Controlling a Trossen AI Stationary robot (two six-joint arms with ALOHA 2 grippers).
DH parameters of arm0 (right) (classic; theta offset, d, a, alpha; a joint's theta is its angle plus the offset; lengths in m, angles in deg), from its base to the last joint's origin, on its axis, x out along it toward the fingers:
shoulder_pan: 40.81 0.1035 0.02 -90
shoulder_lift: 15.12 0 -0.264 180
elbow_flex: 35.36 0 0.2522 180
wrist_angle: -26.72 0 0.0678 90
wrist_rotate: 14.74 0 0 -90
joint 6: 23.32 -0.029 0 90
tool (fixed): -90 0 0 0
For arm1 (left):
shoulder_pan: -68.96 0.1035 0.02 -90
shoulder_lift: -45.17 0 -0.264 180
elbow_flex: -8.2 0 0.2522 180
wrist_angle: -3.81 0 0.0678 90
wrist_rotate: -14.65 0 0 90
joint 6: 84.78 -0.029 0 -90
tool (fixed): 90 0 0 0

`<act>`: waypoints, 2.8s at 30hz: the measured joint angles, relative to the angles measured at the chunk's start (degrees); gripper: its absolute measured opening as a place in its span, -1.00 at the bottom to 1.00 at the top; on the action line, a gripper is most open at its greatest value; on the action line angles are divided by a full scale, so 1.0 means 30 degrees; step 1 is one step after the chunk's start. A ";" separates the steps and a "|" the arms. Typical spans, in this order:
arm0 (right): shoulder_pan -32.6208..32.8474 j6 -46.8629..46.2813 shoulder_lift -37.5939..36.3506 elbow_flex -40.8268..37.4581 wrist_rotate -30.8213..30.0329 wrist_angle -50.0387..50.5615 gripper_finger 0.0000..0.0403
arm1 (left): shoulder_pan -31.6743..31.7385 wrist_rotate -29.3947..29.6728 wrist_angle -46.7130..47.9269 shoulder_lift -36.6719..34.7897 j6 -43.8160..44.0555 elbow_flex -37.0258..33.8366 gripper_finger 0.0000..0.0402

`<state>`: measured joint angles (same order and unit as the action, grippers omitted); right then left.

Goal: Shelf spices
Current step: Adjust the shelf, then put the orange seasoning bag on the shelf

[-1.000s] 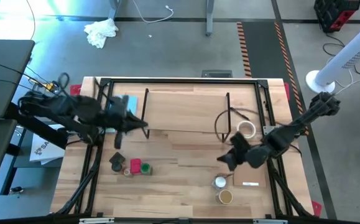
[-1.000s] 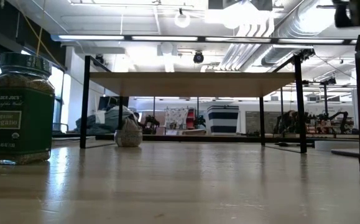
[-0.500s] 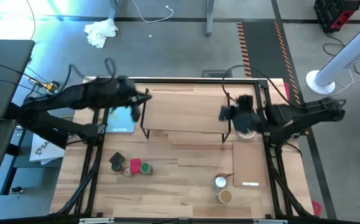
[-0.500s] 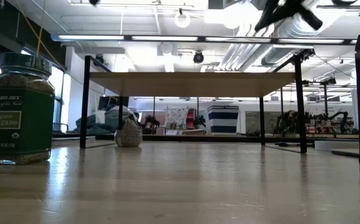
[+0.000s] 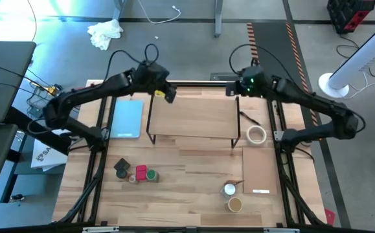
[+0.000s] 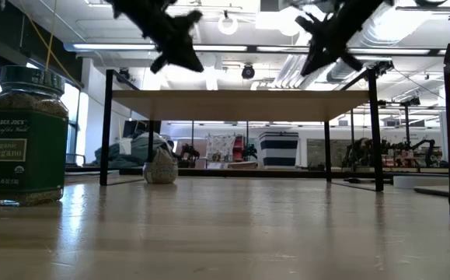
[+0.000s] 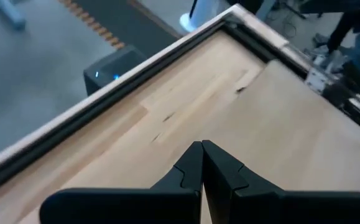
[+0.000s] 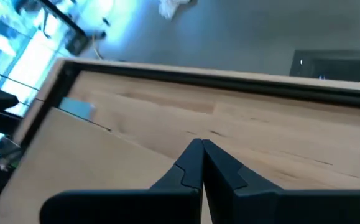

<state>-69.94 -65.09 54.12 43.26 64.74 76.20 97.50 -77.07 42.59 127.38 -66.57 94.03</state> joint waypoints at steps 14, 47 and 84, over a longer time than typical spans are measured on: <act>-0.2222 -0.0860 0.4392 0.0000 0.1965 -0.1277 -1.00 | 0.2161 -0.0743 0.0468 0.2165 0.0276 0.0000 -1.00; -0.1332 -0.0422 0.6305 0.0000 0.2463 0.0851 -1.00 | 0.1575 -0.1916 0.3618 0.4183 -0.1806 0.0029 -1.00; 0.0414 0.1869 0.2175 -0.0007 0.0555 -0.4298 -1.00 | -0.0476 -0.4347 0.5538 -0.3710 -0.5850 0.0015 -1.00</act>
<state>-68.70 -59.49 60.64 43.24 66.41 63.31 96.07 -90.11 59.20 116.25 -84.12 94.08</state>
